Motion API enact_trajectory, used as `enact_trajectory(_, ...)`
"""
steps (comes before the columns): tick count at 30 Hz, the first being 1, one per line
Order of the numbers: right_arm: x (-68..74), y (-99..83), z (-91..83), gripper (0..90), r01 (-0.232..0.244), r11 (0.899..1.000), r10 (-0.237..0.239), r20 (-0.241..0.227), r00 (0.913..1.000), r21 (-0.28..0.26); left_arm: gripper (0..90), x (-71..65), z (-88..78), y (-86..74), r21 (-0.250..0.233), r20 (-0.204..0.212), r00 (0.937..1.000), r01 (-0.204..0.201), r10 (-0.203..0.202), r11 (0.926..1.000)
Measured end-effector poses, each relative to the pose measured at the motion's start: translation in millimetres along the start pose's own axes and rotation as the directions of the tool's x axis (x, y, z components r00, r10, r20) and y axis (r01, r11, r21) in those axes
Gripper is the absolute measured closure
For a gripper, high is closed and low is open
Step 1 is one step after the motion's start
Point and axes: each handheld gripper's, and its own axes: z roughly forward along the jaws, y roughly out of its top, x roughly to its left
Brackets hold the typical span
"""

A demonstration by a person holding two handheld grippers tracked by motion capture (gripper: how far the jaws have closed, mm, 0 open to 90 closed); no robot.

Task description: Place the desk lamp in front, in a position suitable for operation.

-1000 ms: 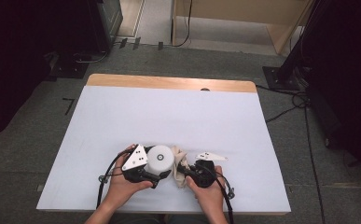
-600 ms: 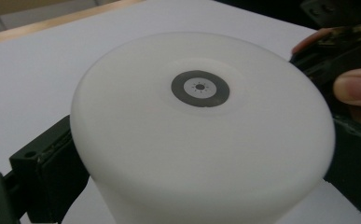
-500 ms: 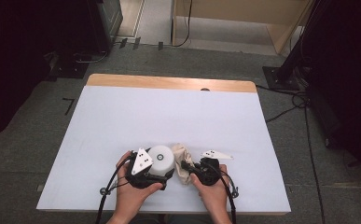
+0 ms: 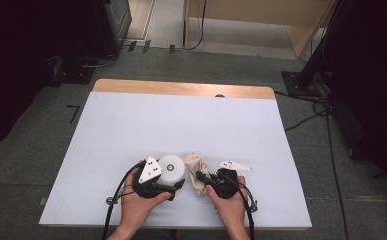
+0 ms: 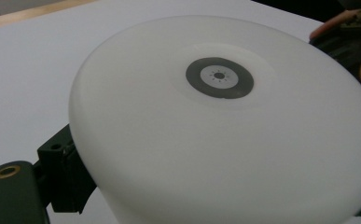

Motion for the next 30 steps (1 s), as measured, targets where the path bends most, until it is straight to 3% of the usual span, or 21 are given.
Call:
enact_trajectory(2, -0.1, 0.2, 0.0, 79.7, 0.000, 1.000, 0.000, 0.001, 1.0000, 0.001, 7.9, 3.9, -0.9, 0.1, -0.009, 0.042, 0.9984, -0.037, 0.037, 0.9993)
enact_trajectory(3, -0.1, 0.2, 0.0, 79.7, 0.000, 1.000, 0.000, 0.001, 1.0000, 0.001, 7.9, 3.9, -0.9, 0.1, -0.009, 0.042, 0.9984, -0.037, 0.037, 0.9993)
enact_trajectory(5, 0.6, 0.6, -0.3, 79.8, -0.002, 1.000, 0.002, -0.002, 1.0000, -0.001, 7.9, 6.6, -2.1, 0.9, -0.024, 0.107, 0.9899, -0.091, 0.094, 0.9955)
enact_trajectory(6, 0.9, 0.8, -0.5, 79.8, -0.002, 1.000, 0.002, -0.003, 1.0000, -0.002, 7.9, 7.5, -2.5, 1.5, -0.035, 0.155, 0.9794, -0.125, 0.129, 0.9915)
enact_trajectory(7, 1.1, 1.1, -0.9, 79.8, 0.000, 1.000, 0.000, -0.003, 1.0000, -0.005, 7.9, 7.5, -2.5, 1.5, -0.035, 0.155, 0.9794, -0.125, 0.129, 0.9915)
enact_trajectory(8, 1.5, 1.4, -1.3, 79.8, -0.001, 1.000, 0.001, -0.008, 1.0000, -0.008, 7.9, 6.8, -2.1, 1.3, -0.038, 0.193, 0.9687, -0.152, 0.157, 0.9876)
enact_trajectory(10, 1.9, 2.0, -2.1, 79.8, 0.001, 1.000, -0.001, -0.009, 1.0000, -0.010, 7.8, 4.6, 0.9, -0.2, -0.017, 0.187, 0.9644, -0.188, 0.187, 0.9821)
enact_trajectory(16, 4.9, 3.3, -6.4, 79.8, -0.002, 0.999, 0.001, -0.026, 0.9997, -0.032, 7.9, 10.7, 3.5, -4.0, -0.034, 0.201, 0.9710, -0.126, 0.130, 0.9915)
enact_trajectory(23, 21.0, 12.3, -22.2, 79.8, 0.017, 0.995, -0.024, -0.070, 0.9973, -0.100, 7.9, 10.7, 3.8, -6.0, -0.045, 0.200, 0.9718, -0.118, 0.125, 0.9919)
enact_trajectory(30, 42.8, 21.3, -43.6, 79.8, 0.044, 0.979, -0.068, -0.117, 0.9908, -0.198, 7.8, 10.9, 3.9, -6.5, -0.046, 0.202, 0.9719, -0.115, 0.122, 0.9923)
